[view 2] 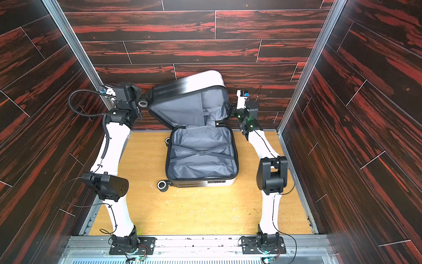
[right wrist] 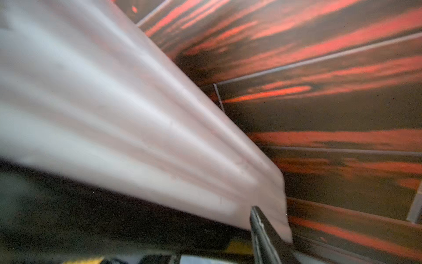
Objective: Open the suitcase zippers
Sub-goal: Open the suitcase at the center of the board, then reset both arms
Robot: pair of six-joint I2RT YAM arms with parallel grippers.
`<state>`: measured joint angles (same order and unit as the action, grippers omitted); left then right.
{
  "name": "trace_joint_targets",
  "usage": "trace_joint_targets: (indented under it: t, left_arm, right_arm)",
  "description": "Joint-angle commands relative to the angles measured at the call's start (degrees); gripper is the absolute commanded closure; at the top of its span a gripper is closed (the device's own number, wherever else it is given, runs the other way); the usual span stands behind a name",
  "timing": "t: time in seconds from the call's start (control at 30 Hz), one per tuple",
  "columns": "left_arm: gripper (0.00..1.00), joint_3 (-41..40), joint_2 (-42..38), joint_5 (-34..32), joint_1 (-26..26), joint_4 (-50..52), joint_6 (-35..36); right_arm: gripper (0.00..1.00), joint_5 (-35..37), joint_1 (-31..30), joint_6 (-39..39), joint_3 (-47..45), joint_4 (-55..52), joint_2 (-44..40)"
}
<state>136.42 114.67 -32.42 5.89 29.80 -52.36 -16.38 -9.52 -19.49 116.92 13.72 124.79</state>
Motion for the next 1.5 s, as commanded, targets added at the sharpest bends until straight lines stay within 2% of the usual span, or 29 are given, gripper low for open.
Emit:
trace_joint_targets:
  t: [0.0, 0.1, 0.17, 0.27, 0.33, 0.4, 0.43, 0.5, 0.53, 0.67, 0.8, 0.83, 0.9, 0.93, 1.0, 1.07, 1.13, 1.2, 1.3, 1.33, 1.4, 1.47]
  left_arm:
    - [0.0, 2.69, -4.25, 0.53, 0.08, 10.45, 6.82]
    - [0.0, -2.37, -8.66, 4.5, 0.24, 12.01, 11.53]
    - [0.0, -11.89, -13.77, 6.89, 0.43, 7.03, 15.82]
    - [0.0, -31.21, -24.75, 14.75, 0.2, -10.52, 25.84]
    - [0.0, -36.1, -28.36, 13.77, 0.18, -10.38, 26.94]
    - [0.0, -38.85, -30.08, 12.15, 0.14, -8.92, 27.41]
    - [0.0, -40.05, -30.61, 10.98, 0.17, -8.64, 27.06]
    - [0.0, -44.26, -32.4, 7.68, 0.1, -9.25, 24.72]
    - [0.0, -47.13, -33.54, 7.35, 0.09, -11.1, 24.99]
    - [0.0, -58.66, -37.41, 4.34, 0.04, -18.53, 27.82]
    - [0.0, -71.72, -39.73, 6.54, -0.17, -31.01, 41.28]
    - [0.0, -74.87, -39.73, 5.66, -0.49, -33.42, 43.11]
    - [0.0, -79.22, -39.31, 2.74, -1.52, -33.51, 42.72]
    - [0.0, -81.8, -39.07, 3.51, -2.42, -34.42, 42.48]
    - [0.0, -87.48, -38.17, 5.63, -3.15, -38.47, 44.33]
    - [0.0, -91.72, -36.42, 5.1, -3.19, -40.21, 44.53]
    - [0.0, -95.34, -35.44, 4.84, -3.34, -40.79, 43.56]
    - [0.0, -99.67, -35.75, 5.42, -3.39, -43.69, 45.0]
    - [0.0, -108.48, -35.74, 4.79, -4.6, -56.98, 43.84]
    - [0.0, -110.48, -35.97, 7.8, -5.87, -62.2, 44.26]
    - [0.0, -114.3, -36.13, 13.8, -6.82, -72.71, 44.81]
    - [0.0, -117.63, -33.05, 11.61, -7.03, -80.6, 43.41]
  right_arm:
    - [0.48, 1.55, 1.15, -4.93, 10.81, -2.19, 5.82]
    - [0.43, 1.64, 2.01, -9.4, 21.37, -3.0, 13.33]
    - [0.41, -1.01, 2.77, -12.99, 30.89, -3.94, 19.42]
    - [0.35, -5.72, 2.97, -13.09, 43.05, -7.52, 25.37]
    - [0.33, -7.21, 3.01, -11.29, 46.75, -11.2, 26.05]
    - [0.31, -8.06, 3.16, -8.99, 47.86, -16.19, 24.33]
    - [0.25, -8.71, 3.19, -7.8, 47.9, -17.99, 23.36]
    - [0.06, -9.5, 3.11, -5.76, 47.97, -21.5, 20.83]
    - [0.02, -9.76, 3.14, -5.06, 47.69, -22.59, 19.69]
    - [0.01, -9.9, 3.58, -1.34, 45.18, -28.32, 13.18]
    - [0.02, -0.84, 3.49, 3.47, 39.79, -38.1, 5.24]
    - [0.02, 2.13, 3.51, 4.33, 36.13, -39.6, 2.34]
    - [0.02, 6.02, 3.5, 6.02, 20.51, -36.87, -6.32]
    - [0.02, 8.13, 3.53, 6.09, 4.66, -28.43, -14.33]
    - [0.02, 16.86, 3.57, 5.45, -25.18, -5.83, -29.66]
    - [0.02, 27.8, 3.88, 5.65, -43.93, 8.34, -40.01]
    - [0.02, 33.01, 4.16, 6.74, -53.57, 8.72, -45.09]
    - [0.02, 34.28, 4.16, 9.45, -63.62, 9.02, -49.65]
    - [0.02, 36.52, 4.21, 13.86, -80.4, 12.95, -56.38]
    - [0.02, 38.55, 4.55, 14.55, -85.71, 15.14, -57.78]
    - [0.02, 38.1, 6.94, 13.23, -94.8, 21.9, -58.71]
    - [0.02, 33.32, 9.43, 11.73, -104.5, 38.34, -56.49]
